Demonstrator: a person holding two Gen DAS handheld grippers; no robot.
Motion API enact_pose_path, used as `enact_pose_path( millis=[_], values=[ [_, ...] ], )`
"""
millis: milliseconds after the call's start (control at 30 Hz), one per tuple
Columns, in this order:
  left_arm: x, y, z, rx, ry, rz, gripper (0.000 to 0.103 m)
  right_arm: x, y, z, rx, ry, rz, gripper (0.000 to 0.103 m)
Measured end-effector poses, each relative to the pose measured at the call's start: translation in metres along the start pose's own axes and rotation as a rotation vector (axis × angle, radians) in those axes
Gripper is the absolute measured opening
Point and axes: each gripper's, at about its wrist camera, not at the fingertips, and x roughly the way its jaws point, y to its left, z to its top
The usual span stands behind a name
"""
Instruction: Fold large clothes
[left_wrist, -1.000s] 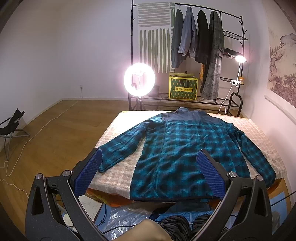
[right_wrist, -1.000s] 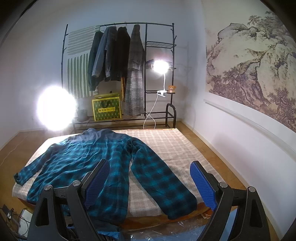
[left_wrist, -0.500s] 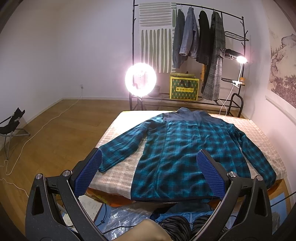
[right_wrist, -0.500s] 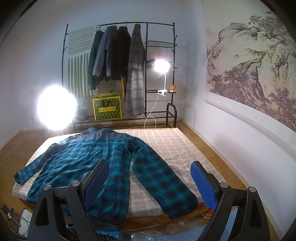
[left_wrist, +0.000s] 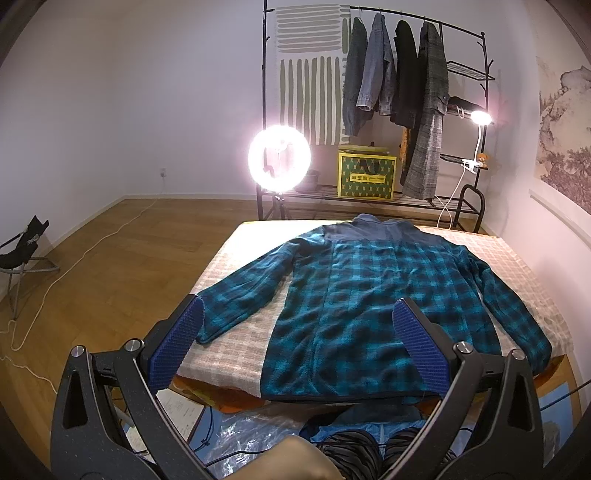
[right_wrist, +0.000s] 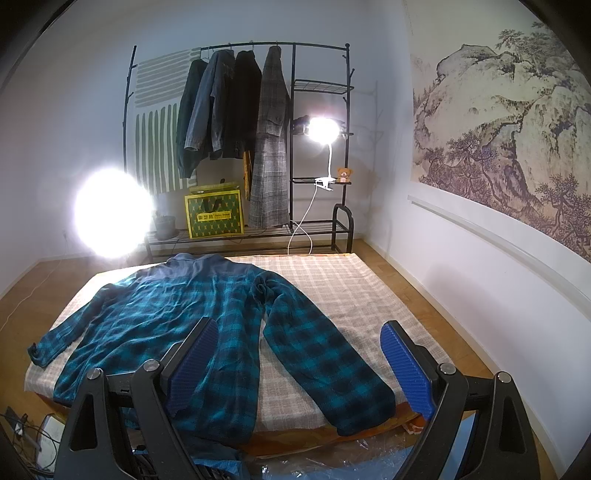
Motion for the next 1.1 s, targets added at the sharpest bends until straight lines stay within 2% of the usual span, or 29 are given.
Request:
enact_pose_path(
  millis=[333, 800, 1100],
  values=[
    [0.003, 0.002, -0.001, 0.003, 0.004, 0.004, 0.103, 0.004, 0.004, -0.001, -0.003, 0.013, -0.007, 0.093],
    [0.036, 0.022, -0.011, -0.023, 0.032, 0.042, 0.103, 0.019, 0.018, 0.007, -0.018, 0.037, -0.025, 0.093],
    [0.068, 0.051, -0.013, -0.069, 0.103, 0.052, 0.103, 0.034, 0.028, 0.016, -0.023, 0.040, -0.009, 0.094]
  ],
)
